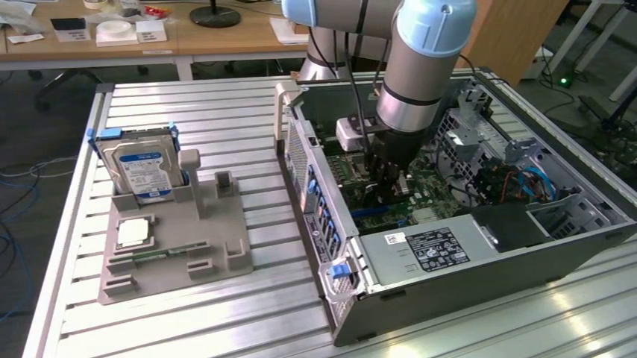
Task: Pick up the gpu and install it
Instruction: 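Insert the gpu into the slot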
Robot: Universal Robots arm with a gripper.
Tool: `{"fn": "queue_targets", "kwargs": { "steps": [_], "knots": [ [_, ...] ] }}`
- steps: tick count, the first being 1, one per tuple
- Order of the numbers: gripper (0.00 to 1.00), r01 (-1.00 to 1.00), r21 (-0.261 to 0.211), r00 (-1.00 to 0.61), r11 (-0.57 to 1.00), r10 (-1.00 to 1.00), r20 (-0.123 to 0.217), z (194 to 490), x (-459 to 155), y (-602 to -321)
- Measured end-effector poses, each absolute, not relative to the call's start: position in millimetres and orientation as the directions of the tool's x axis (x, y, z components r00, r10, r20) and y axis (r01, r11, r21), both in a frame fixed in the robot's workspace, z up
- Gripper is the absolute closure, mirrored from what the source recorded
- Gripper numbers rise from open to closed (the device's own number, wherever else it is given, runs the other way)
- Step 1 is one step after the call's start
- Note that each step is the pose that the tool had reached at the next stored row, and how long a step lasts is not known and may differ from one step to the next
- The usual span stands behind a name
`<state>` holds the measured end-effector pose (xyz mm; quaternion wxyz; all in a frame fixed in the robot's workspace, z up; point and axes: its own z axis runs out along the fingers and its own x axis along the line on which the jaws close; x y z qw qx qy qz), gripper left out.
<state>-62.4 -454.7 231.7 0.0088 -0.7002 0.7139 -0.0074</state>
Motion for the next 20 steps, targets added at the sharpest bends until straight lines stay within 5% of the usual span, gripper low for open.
{"fn": "queue_targets", "kwargs": {
  "steps": [20],
  "knots": [
    [0.72,-0.999,-0.023,-0.028,0.028,-1.000,-0.002,231.6,-62.4,-456.1]
  ]
}}
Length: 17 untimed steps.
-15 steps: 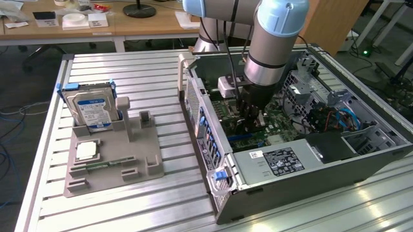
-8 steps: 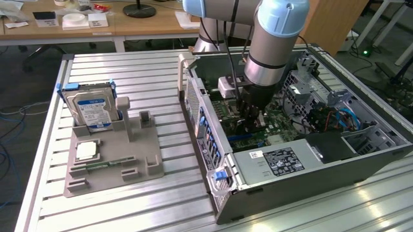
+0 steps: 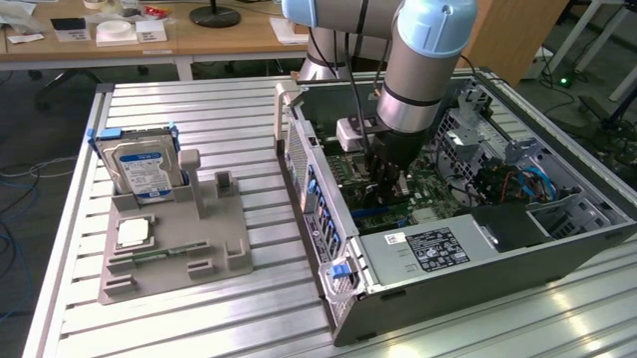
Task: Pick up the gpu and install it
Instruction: 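Insert the gpu into the slot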
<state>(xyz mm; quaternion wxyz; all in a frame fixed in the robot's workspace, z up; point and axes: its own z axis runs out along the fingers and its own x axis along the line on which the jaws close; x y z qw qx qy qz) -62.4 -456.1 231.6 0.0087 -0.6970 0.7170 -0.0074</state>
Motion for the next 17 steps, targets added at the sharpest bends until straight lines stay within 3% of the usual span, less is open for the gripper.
{"fn": "queue_targets", "kwargs": {
  "steps": [17],
  "knots": [
    [0.72,-0.999,-0.023,-0.041,0.041,-0.999,-0.002,231.0,-66.5,-455.8]
  ]
}}
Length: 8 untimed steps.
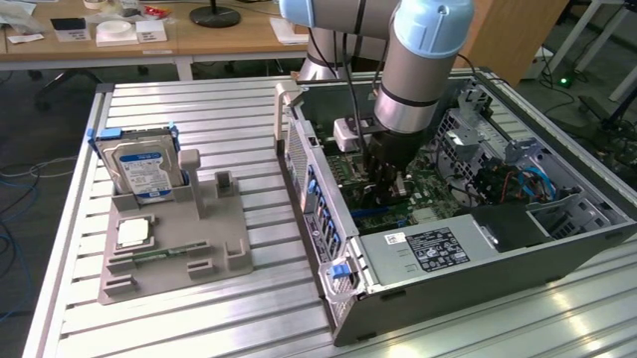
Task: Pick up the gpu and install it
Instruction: 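Insert the gpu into the slot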
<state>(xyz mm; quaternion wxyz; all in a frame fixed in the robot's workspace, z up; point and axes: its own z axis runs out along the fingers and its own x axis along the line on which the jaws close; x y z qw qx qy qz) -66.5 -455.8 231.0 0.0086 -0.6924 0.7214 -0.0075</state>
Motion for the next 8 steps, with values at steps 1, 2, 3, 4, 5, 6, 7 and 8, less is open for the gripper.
{"fn": "queue_targets", "kwargs": {
  "steps": [1,2,3,4,5,6,7,8],
  "knots": [
    [0.72,-0.999,-0.023,-0.041,0.041,-0.999,-0.002,231.0,-66.6,-455.8],
    [0.72,-0.999,-0.023,-0.041,0.041,-0.999,-0.002,230.9,-66.7,-455.8],
    [0.72,-0.999,-0.023,-0.041,0.041,-0.999,-0.002,231.0,-66.7,-455.8],
    [0.72,-0.999,-0.023,-0.041,0.041,-0.999,-0.002,230.9,-66.7,-455.8],
    [0.72,-0.999,-0.023,-0.041,0.041,-0.999,-0.002,230.9,-66.7,-455.8],
    [0.72,-0.999,-0.023,-0.041,0.041,-0.999,-0.002,230.9,-66.7,-455.8],
    [0.72,-0.999,-0.023,-0.041,0.041,-0.999,-0.002,230.9,-66.7,-455.8],
    [0.72,-0.999,-0.023,-0.041,0.041,-0.999,-0.002,230.9,-66.7,-455.8]
  ]
}}
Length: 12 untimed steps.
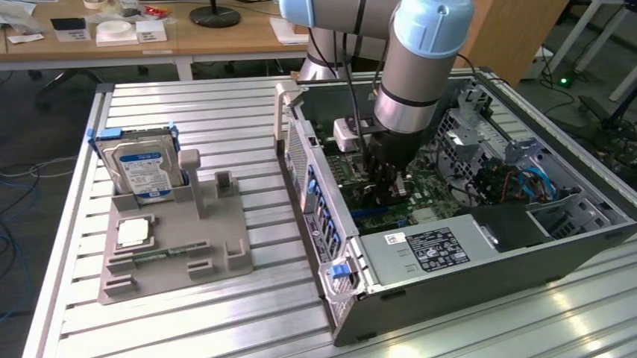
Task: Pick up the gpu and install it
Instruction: 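Insert the gpu into the slot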
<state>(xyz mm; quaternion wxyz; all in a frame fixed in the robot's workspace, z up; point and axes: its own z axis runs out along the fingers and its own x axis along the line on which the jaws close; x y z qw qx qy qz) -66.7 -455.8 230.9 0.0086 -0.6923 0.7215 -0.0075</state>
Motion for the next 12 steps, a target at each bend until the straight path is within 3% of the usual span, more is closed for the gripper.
{"fn": "queue_targets", "kwargs": {
  "steps": [12],
  "knots": [
    [0.72,-0.999,-0.023,-0.041,0.041,-0.999,-0.002,228.2,-66.7,-455.8]
  ]
}}
